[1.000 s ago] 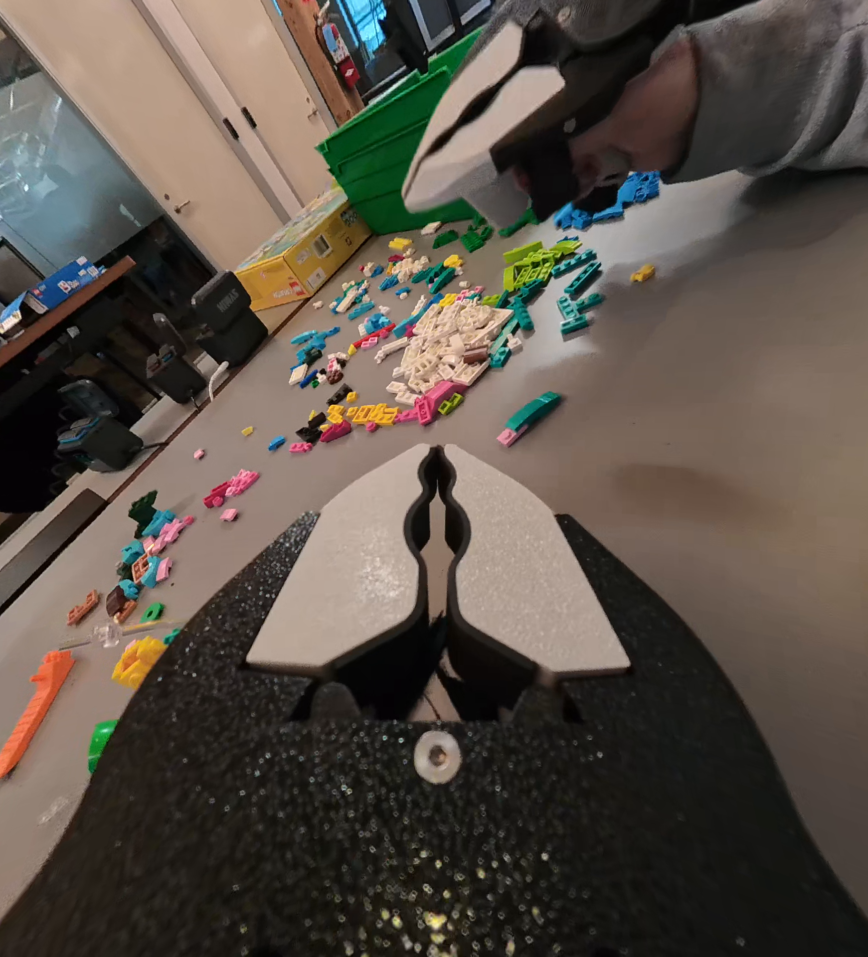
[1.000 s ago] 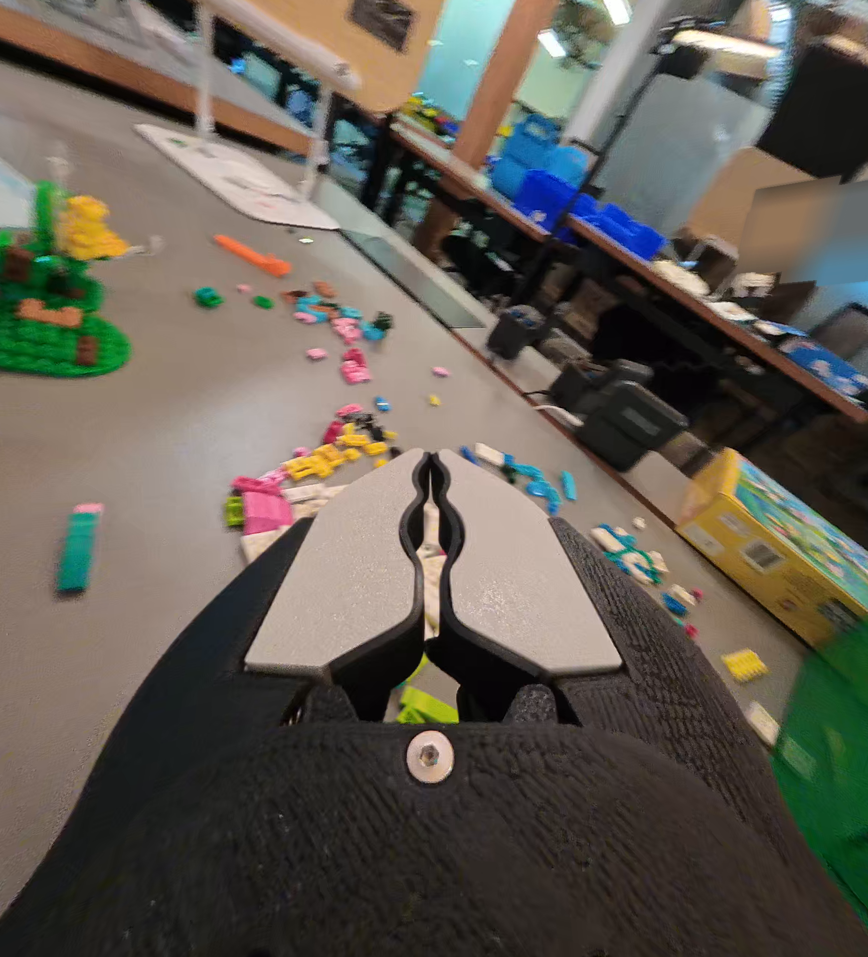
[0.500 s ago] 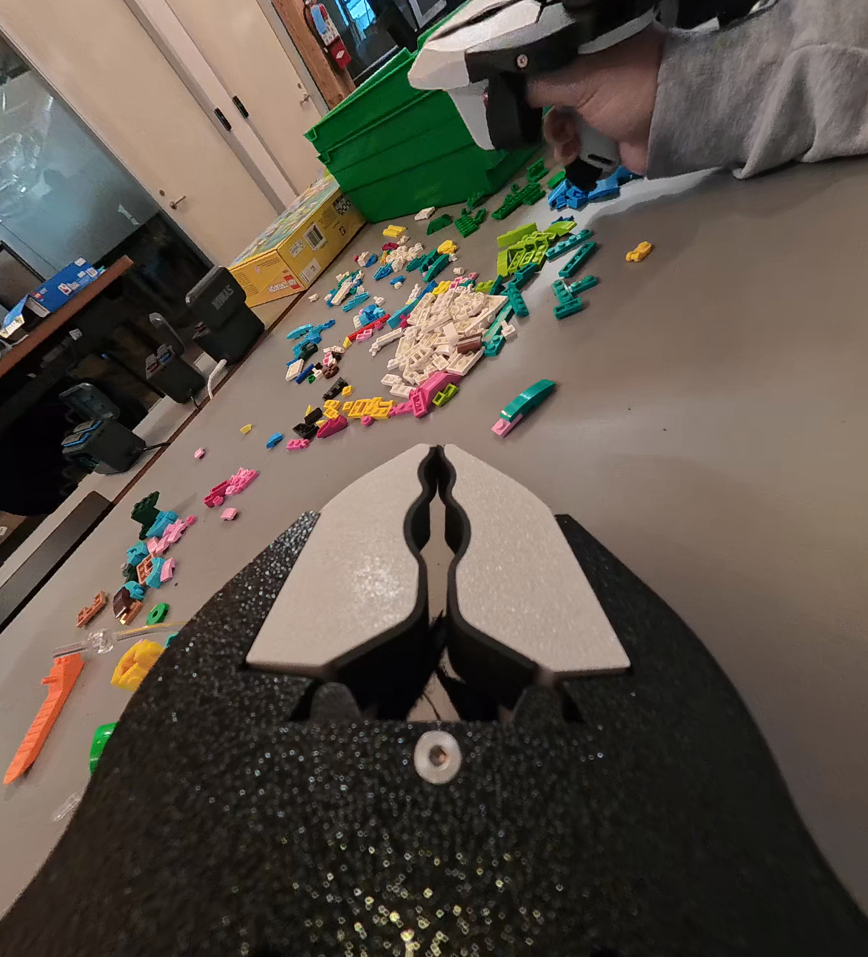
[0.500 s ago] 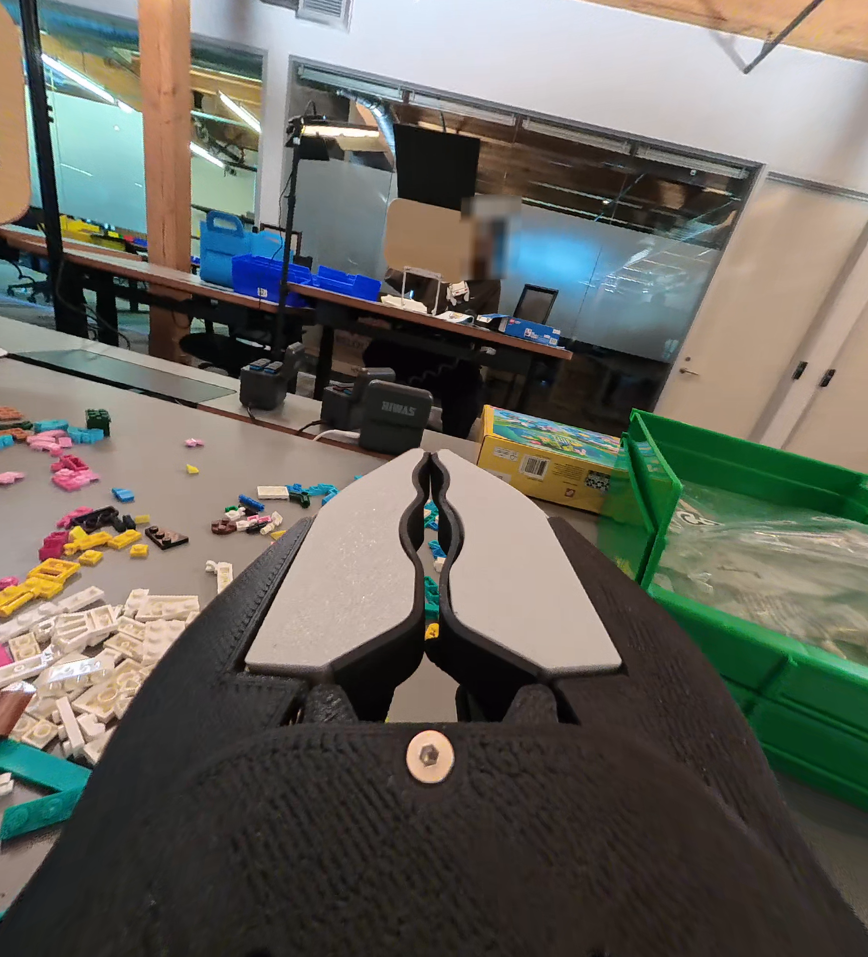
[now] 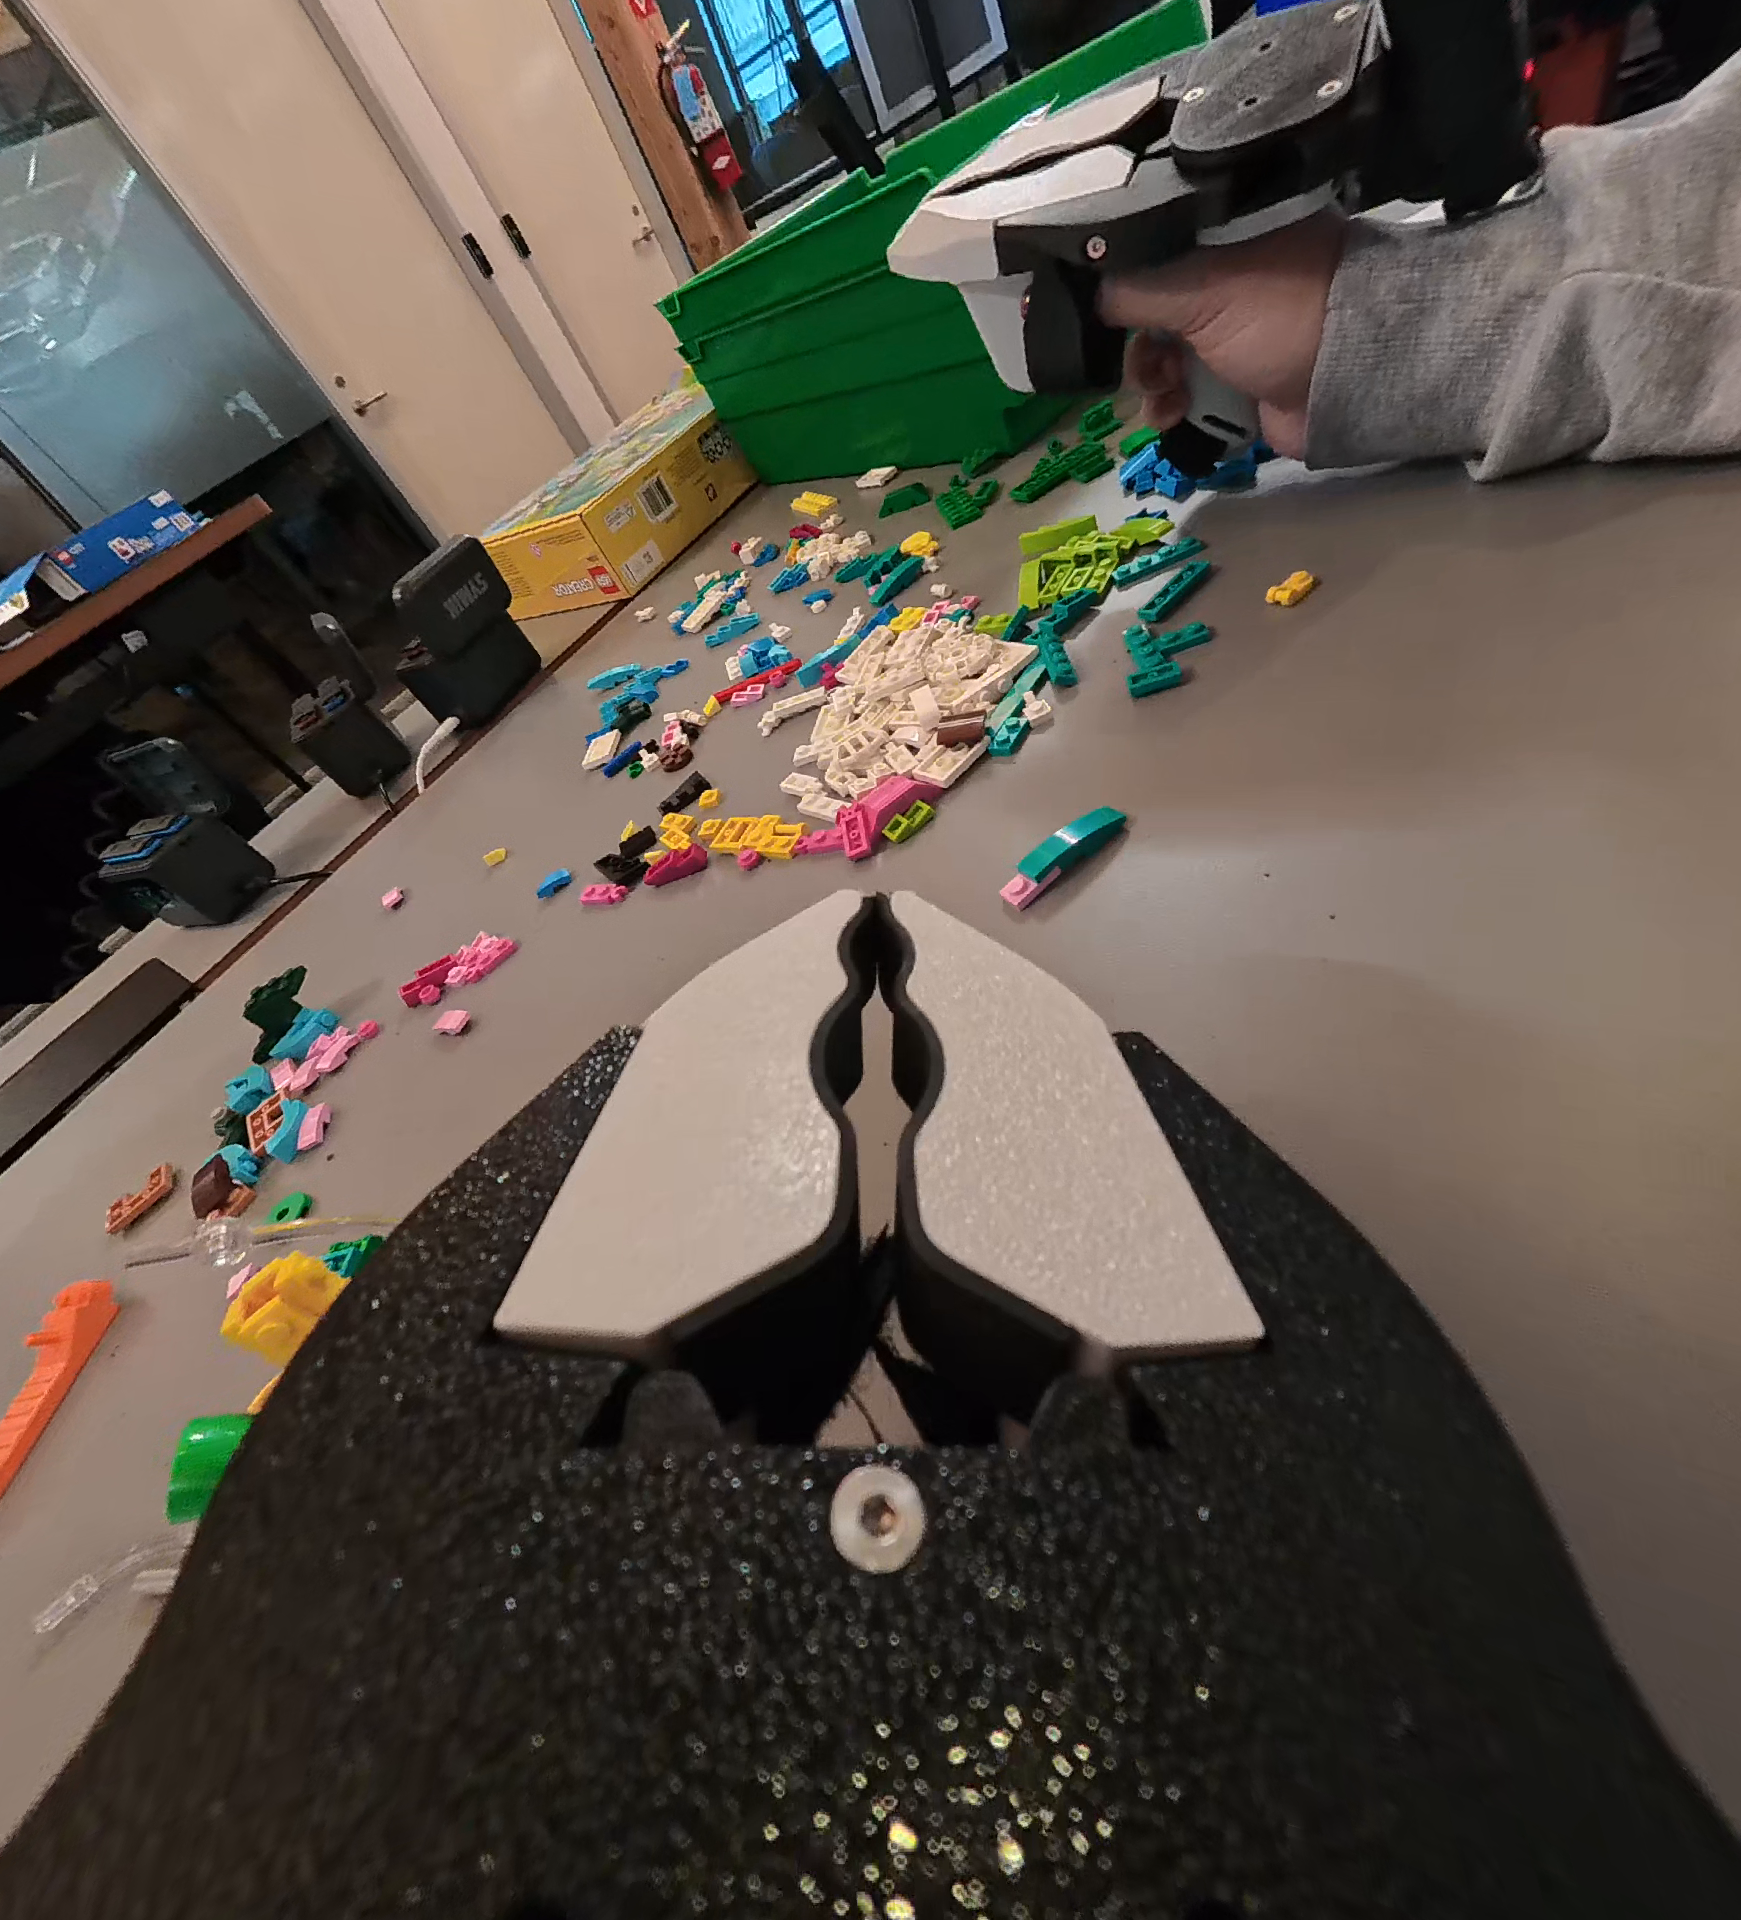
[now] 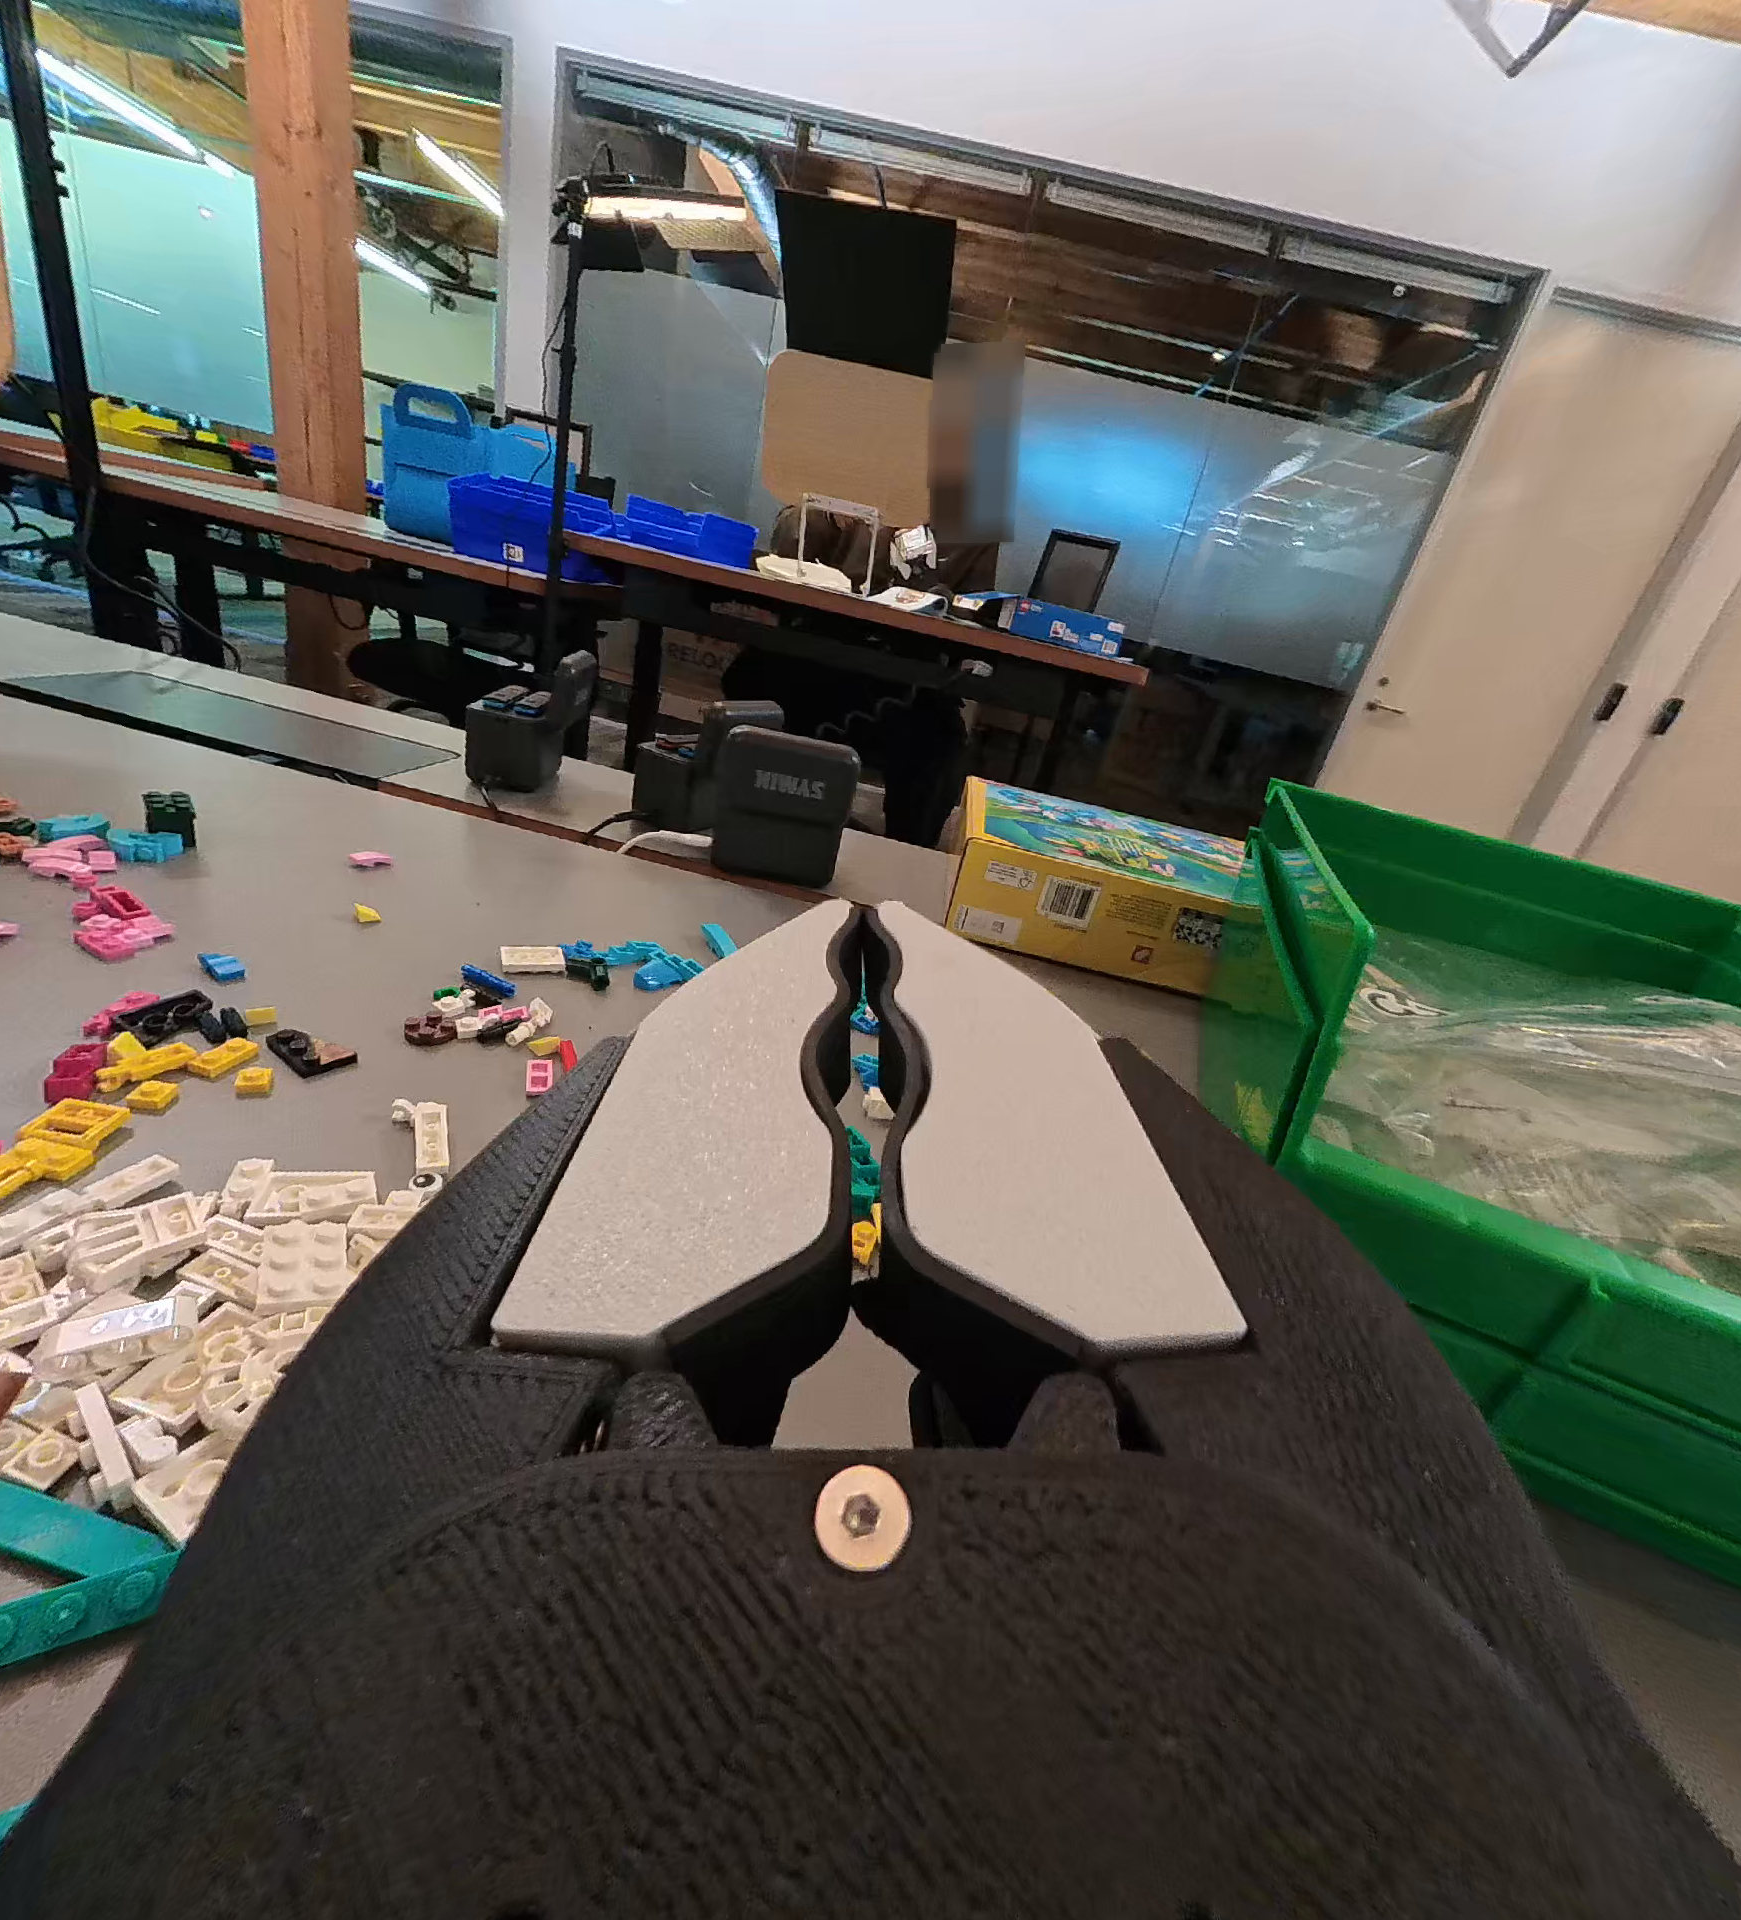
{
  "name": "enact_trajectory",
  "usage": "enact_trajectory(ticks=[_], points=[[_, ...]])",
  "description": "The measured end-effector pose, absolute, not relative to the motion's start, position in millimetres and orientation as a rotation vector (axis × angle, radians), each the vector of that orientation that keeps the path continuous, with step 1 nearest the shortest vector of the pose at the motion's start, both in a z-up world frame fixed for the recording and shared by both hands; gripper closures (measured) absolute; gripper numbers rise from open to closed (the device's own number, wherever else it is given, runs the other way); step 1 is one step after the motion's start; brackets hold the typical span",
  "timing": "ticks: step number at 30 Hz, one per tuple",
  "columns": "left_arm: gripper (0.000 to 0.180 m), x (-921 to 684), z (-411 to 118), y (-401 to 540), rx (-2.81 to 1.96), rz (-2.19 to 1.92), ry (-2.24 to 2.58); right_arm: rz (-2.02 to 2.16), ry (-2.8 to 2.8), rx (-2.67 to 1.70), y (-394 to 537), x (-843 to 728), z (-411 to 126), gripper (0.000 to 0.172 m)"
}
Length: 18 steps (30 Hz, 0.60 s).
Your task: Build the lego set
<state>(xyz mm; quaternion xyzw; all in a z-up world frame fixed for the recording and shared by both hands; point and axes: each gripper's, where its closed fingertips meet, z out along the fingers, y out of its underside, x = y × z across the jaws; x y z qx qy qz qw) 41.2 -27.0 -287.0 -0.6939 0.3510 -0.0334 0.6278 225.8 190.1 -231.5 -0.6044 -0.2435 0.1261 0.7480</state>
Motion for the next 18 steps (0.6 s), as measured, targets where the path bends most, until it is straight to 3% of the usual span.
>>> enact_trajectory(ticks=[10, 18], points=[[0.180, 40.7, -288.4, -25.6, -1.601, -0.080, 0.806, 0.375, -0.467, -1.471, 202.9, 252.1, -214.6, 0.172], [0.180, 40.5, -288.3, -25.4, -1.598, -0.079, 0.804, 0.260, -0.428, -1.474, 206.3, 310.5, -158.6, 0.172]])
